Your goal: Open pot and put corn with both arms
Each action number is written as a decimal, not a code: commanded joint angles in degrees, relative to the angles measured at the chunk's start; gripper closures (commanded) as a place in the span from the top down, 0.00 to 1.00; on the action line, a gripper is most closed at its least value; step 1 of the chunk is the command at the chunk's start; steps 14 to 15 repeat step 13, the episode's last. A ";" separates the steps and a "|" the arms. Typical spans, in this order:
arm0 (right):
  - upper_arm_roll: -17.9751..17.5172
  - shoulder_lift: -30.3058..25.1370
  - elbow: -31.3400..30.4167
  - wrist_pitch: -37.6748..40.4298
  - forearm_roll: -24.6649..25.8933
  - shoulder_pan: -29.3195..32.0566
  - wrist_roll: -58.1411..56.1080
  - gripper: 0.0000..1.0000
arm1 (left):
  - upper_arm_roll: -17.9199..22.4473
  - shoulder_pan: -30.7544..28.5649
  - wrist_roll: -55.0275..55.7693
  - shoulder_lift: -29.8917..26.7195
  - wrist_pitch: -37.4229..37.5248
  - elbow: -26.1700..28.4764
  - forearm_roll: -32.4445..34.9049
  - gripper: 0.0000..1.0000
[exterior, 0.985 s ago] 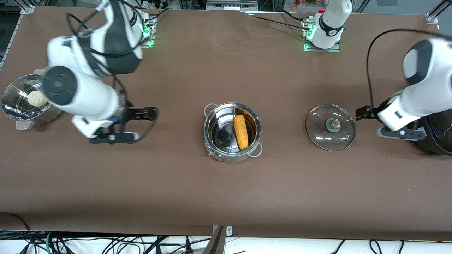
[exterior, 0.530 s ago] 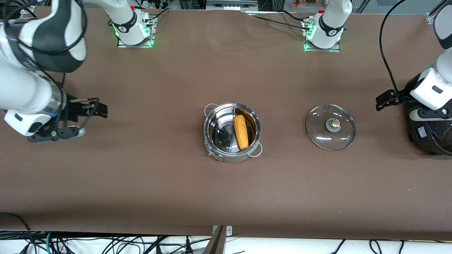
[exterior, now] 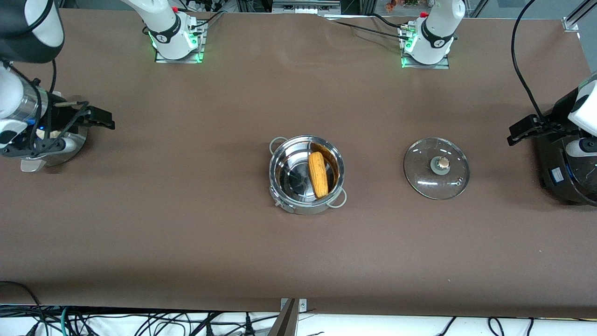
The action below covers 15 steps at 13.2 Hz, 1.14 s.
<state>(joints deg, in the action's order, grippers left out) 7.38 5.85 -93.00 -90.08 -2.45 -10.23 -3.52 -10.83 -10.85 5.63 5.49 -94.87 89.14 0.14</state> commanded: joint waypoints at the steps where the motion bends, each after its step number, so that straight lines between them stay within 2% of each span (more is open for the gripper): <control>1: -9.92 -10.24 -12.98 -8.16 2.19 9.52 1.41 1.00 | -0.68 -0.40 0.96 -1.17 1.45 0.32 -0.84 1.00; 5: -9.75 -9.29 -5.90 -7.48 2.89 11.20 1.23 1.00 | -0.68 -0.40 0.96 -4.08 0.66 4.54 -0.84 1.00; 11: -7.38 -8.23 -4.38 -5.28 2.27 10.32 1.23 1.00 | -0.94 -0.49 0.87 -7.33 -2.42 10.34 -0.84 1.00; 15: -6.41 -8.05 -4.38 -5.19 2.10 9.44 1.23 1.00 | -1.03 -0.40 0.87 -7.42 -2.51 10.43 -0.84 1.00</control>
